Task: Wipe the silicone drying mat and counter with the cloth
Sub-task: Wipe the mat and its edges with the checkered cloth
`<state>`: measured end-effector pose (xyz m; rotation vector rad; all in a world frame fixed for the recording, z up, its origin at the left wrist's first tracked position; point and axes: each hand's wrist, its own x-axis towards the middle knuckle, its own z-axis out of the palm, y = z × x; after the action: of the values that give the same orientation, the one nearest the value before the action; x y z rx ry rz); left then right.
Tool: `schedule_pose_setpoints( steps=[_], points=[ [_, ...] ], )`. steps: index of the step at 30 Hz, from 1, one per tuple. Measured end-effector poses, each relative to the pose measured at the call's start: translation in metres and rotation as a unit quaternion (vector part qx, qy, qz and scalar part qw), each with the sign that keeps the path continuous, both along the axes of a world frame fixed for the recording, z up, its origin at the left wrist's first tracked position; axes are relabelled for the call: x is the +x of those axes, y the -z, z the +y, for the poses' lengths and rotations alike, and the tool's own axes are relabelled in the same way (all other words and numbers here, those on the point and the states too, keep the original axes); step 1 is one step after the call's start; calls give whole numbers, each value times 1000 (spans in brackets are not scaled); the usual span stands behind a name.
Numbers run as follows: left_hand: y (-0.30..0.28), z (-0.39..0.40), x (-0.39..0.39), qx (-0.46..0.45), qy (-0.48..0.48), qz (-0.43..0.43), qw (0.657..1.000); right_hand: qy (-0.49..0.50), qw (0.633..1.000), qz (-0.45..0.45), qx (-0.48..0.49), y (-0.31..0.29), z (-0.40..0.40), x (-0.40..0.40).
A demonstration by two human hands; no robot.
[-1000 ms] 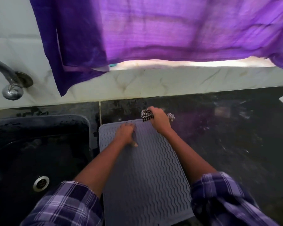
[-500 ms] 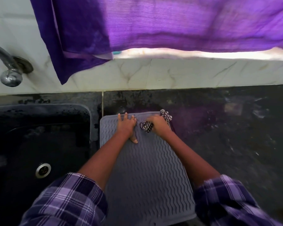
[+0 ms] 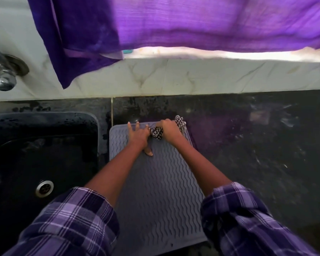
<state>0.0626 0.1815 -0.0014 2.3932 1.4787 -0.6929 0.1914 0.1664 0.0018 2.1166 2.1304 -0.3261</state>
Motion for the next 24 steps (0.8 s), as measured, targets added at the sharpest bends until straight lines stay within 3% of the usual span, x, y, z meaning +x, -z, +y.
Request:
schedule_pose_setpoints(
  steps=[7, 13, 15, 18, 24],
  points=[
    [-7, -5, 0, 9, 23, 1, 1000, 10, 992, 86, -91, -15, -72, 4],
    [-13, -14, -3, 37, 48, 27, 998, -20, 977, 62, -203, -28, -86, 0],
    [-13, -22, -3, 59, 71, 25, 995, -7, 984, 70, -162, -39, -73, 5],
    [-8, -39, -6, 21, 65, 3, 998, 60, 993, 89, -45, -44, -53, 15],
    [6, -51, -21, -2, 53, -37, 998, 86, 993, 77, -26, -18, -63, 16]
  ],
)
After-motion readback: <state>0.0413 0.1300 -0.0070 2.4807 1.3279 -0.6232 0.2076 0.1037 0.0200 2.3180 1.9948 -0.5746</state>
